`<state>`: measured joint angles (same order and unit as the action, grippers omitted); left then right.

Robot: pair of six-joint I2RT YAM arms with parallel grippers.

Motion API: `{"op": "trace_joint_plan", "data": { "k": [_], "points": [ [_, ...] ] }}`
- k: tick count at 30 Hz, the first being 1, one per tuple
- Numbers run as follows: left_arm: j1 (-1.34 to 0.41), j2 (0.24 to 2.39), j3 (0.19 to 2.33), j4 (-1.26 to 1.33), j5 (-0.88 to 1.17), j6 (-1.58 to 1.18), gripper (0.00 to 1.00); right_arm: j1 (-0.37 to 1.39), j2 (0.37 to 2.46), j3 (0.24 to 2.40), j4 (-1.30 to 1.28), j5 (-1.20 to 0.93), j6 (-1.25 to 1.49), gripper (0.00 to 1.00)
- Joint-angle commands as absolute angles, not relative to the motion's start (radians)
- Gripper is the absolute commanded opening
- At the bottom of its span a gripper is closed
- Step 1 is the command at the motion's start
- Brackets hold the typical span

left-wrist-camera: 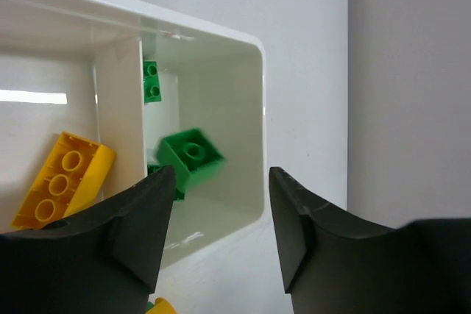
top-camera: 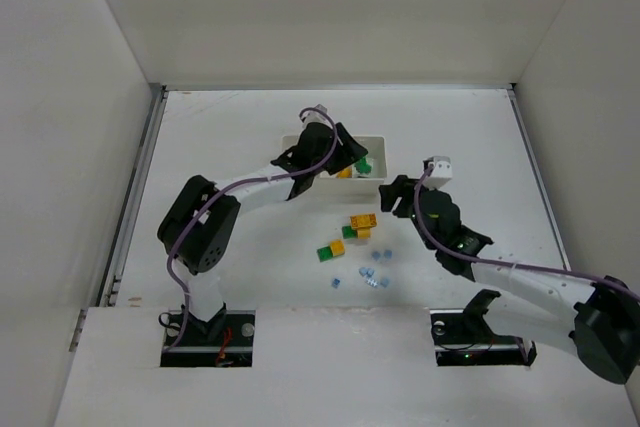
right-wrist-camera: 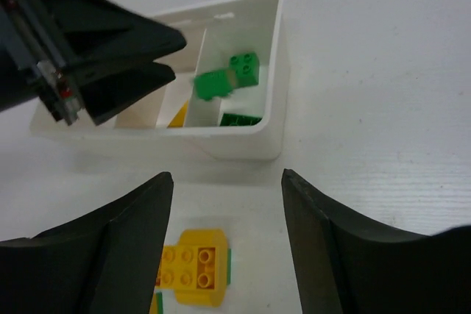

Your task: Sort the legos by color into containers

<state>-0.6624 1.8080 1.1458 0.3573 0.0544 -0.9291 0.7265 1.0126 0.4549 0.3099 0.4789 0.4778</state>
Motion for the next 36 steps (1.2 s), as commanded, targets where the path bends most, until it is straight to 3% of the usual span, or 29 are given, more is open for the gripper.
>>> {"op": "trace_joint_plan", "data": {
  "k": [1,5,12,14,17,20,36],
  "points": [
    [-0.674,1.784,1.2,0.325,0.028,-0.867,0.53,0.786,1.0,0.462,0.252,0.468,0.489,0.7],
    [-0.676,1.729,1.166,0.319,0.008,-0.841,0.54,0.881,1.023,0.476,0.218,0.463,0.488,0.7],
    [-0.686,1.499,0.962,0.316,-0.047,-0.773,0.53,1.11,1.061,0.535,0.083,0.448,0.5,0.4],
    [-0.696,1.416,0.889,0.314,-0.067,-0.762,0.53,1.146,1.101,0.554,0.069,0.439,0.517,0.41],
    [-0.712,1.286,0.781,0.304,-0.109,-0.758,0.52,1.165,1.179,0.578,0.074,0.451,0.554,0.54],
    [-0.725,1.165,0.698,0.259,-0.153,-0.761,0.52,1.18,1.25,0.604,0.083,0.46,0.589,0.58],
    [-0.696,0.874,0.499,0.103,-0.199,-0.767,0.52,1.243,1.534,0.736,0.035,0.638,0.655,0.61]
  ]
}}
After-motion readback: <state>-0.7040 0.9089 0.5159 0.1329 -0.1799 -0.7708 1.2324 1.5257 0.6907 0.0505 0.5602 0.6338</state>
